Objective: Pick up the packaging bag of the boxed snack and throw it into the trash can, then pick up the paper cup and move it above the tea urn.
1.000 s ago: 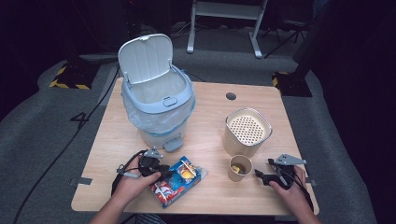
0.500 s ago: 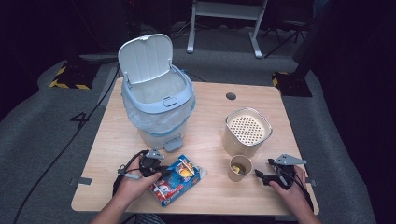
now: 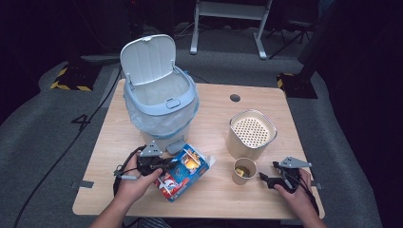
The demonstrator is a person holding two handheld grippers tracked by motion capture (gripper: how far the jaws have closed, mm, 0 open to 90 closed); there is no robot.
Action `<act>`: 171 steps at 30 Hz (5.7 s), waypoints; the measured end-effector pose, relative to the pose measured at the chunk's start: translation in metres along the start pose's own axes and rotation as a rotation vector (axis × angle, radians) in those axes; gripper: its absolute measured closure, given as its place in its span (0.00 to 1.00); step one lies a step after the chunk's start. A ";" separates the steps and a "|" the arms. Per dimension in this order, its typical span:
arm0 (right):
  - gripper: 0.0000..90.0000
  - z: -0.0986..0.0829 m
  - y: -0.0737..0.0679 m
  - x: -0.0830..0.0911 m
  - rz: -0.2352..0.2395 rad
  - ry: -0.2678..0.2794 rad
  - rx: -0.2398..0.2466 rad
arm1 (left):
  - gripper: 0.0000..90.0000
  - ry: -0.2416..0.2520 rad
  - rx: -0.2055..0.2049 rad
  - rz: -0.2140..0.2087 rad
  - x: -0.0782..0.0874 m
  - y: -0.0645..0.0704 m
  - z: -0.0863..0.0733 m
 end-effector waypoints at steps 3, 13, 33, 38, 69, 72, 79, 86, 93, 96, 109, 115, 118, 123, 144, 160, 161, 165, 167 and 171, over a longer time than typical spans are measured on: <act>0.22 0.000 0.000 0.000 0.000 0.000 0.000 | 0.88 0.043 -0.015 0.018 0.005 -0.002 0.011; 0.22 0.000 0.000 0.000 0.000 0.000 -0.001 | 0.88 0.151 -0.049 0.066 0.025 -0.010 0.042; 0.22 0.000 0.000 -0.001 -0.002 -0.001 -0.001 | 0.88 0.386 -0.076 0.177 0.071 -0.028 0.104; 0.22 0.001 0.000 -0.001 -0.002 -0.001 -0.001 | 0.88 0.422 -0.093 0.208 0.081 -0.033 0.118; 0.22 0.001 0.000 -0.002 -0.002 -0.002 -0.001 | 0.88 0.527 -0.151 0.354 0.135 -0.067 0.208; 0.22 0.001 0.000 -0.002 -0.002 -0.002 -0.001 | 0.88 0.525 -0.154 0.377 0.138 -0.075 0.215; 0.22 0.001 0.000 -0.002 -0.002 -0.002 -0.001 | 0.87 0.553 -0.124 0.391 0.139 -0.091 0.226; 0.22 0.001 0.000 -0.002 -0.002 -0.002 -0.001 | 0.87 0.560 -0.109 0.474 0.136 -0.122 0.233; 0.22 0.001 0.000 -0.002 -0.002 -0.002 -0.001 | 0.87 0.575 -0.097 0.535 0.134 -0.140 0.235; 0.22 0.001 0.000 -0.002 -0.002 -0.001 -0.001 | 0.87 0.572 -0.092 0.547 0.131 -0.145 0.235; 0.22 0.001 0.000 -0.002 -0.002 -0.001 -0.001 | 0.87 0.529 -0.089 0.616 0.118 -0.163 0.231; 0.22 0.001 0.000 -0.002 -0.002 -0.001 -0.001 | 0.87 0.508 -0.091 0.632 0.114 -0.166 0.231; 0.22 0.001 0.000 -0.002 -0.002 -0.001 -0.001 | 0.87 0.490 -0.094 0.636 0.112 -0.166 0.229; 0.22 0.001 0.000 -0.002 -0.002 -0.001 -0.001 | 0.87 0.453 -0.090 0.670 0.110 -0.169 0.225; 0.22 0.001 0.000 -0.002 -0.002 -0.002 -0.001 | 0.48 0.420 -0.039 0.624 0.106 -0.160 0.222; 0.22 0.001 0.000 -0.001 -0.001 -0.002 -0.001 | 0.46 0.352 -0.192 0.370 0.130 -0.079 0.189; 0.22 0.001 0.000 -0.001 -0.001 -0.003 -0.001 | 0.46 0.353 -0.192 0.352 0.131 -0.073 0.185; 0.24 0.001 -0.001 -0.001 0.006 -0.001 0.006 | 0.46 0.348 -0.204 0.294 0.129 -0.054 0.171; 0.25 0.001 -0.002 -0.001 0.008 0.001 0.007 | 0.46 0.330 -0.216 0.260 0.125 -0.043 0.161; 0.25 -0.001 -0.003 0.001 0.004 0.002 0.003 | 0.46 0.304 -0.227 0.201 0.113 -0.024 0.144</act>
Point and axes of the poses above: each handheld gripper's, and its own axes: x roughly backward along the jaws, z roughly out of its top, y roughly to its right, the point moved 10 cm from there along -x, roughly forward along the jaws, and after that the axes turned 12 degrees about -x, right-handed, at the moved point
